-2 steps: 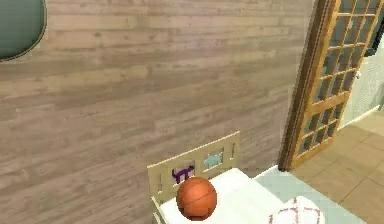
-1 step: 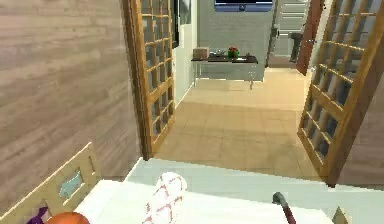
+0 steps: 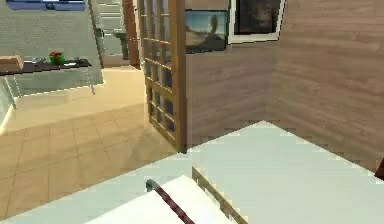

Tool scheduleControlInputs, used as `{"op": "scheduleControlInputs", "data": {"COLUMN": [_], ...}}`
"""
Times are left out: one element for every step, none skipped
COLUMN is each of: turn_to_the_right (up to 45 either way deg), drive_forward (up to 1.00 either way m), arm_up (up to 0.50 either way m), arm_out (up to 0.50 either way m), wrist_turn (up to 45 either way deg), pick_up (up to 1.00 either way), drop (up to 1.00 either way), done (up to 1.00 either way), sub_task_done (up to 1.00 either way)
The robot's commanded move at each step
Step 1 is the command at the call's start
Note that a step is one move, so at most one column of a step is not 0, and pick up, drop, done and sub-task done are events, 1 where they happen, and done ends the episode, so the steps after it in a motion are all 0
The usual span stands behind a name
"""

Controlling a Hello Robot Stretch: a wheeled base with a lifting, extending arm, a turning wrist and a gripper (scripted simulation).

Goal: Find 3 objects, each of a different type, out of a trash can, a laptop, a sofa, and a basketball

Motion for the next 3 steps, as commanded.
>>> {"op": "scheduleControlInputs", "data": {"turn_to_the_right": [45.0,12.0,0.0], "drive_forward": [0.0,0.0,1.0], "arm_up": [0.0,0.0,0.0], "arm_out": [0.0,0.0,0.0], "wrist_turn": [0.0,0.0,0.0], "pick_up": [0.0,0.0,0.0], "drop": [0.0,0.0,0.0], "done": [0.0,0.0,0.0], "sub_task_done": [0.0,0.0,0.0]}}
